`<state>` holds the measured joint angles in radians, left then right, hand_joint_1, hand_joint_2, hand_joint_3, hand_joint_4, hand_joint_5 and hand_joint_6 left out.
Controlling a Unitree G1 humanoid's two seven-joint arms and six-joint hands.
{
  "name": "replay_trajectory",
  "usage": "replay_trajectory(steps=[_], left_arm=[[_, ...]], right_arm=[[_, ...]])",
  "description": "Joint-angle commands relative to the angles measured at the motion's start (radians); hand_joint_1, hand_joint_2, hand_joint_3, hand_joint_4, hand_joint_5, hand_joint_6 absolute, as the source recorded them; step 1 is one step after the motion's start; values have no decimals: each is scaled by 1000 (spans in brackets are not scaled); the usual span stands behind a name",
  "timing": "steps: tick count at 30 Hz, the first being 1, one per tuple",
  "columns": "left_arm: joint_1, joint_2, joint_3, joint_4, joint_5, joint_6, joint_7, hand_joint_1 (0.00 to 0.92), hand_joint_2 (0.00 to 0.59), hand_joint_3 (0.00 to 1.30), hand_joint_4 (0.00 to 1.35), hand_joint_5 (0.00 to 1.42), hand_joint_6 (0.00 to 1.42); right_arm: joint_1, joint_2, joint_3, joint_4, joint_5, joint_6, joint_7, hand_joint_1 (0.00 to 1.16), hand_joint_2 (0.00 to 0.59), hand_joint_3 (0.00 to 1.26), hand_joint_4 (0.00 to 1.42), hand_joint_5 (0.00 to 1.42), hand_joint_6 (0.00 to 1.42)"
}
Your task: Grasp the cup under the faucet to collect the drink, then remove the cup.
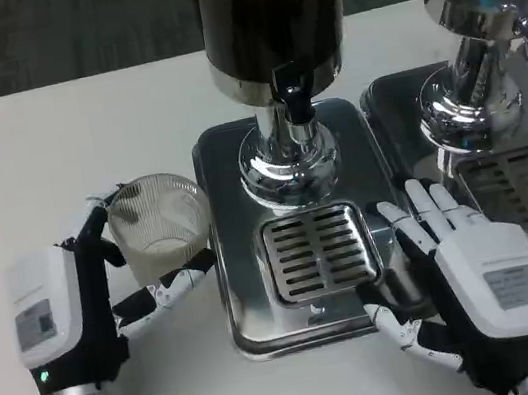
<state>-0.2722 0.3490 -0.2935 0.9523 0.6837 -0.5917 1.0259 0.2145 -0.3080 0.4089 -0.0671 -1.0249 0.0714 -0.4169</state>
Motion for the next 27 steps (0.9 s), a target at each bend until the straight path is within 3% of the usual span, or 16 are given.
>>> replay_trajectory(steps=[1,9,27], left_arm=[[-16,13,1,-29,13,-17,40,599,60,467,609,826,1059],[-38,2,-28,-43,58,-23,42,598,60,467,609,826,1059],[-150,-73,-129,33,103,-23,6,579,65,469,611,836,1059]], right_arm=[[2,5,3,-1,1,-1,-2,225,403,165,0,37,181],[8,9,-1,-5,-1,5,-10,228,405,165,0,37,181],[34,31,1,-26,-19,26,-16,237,413,160,0,37,192]])
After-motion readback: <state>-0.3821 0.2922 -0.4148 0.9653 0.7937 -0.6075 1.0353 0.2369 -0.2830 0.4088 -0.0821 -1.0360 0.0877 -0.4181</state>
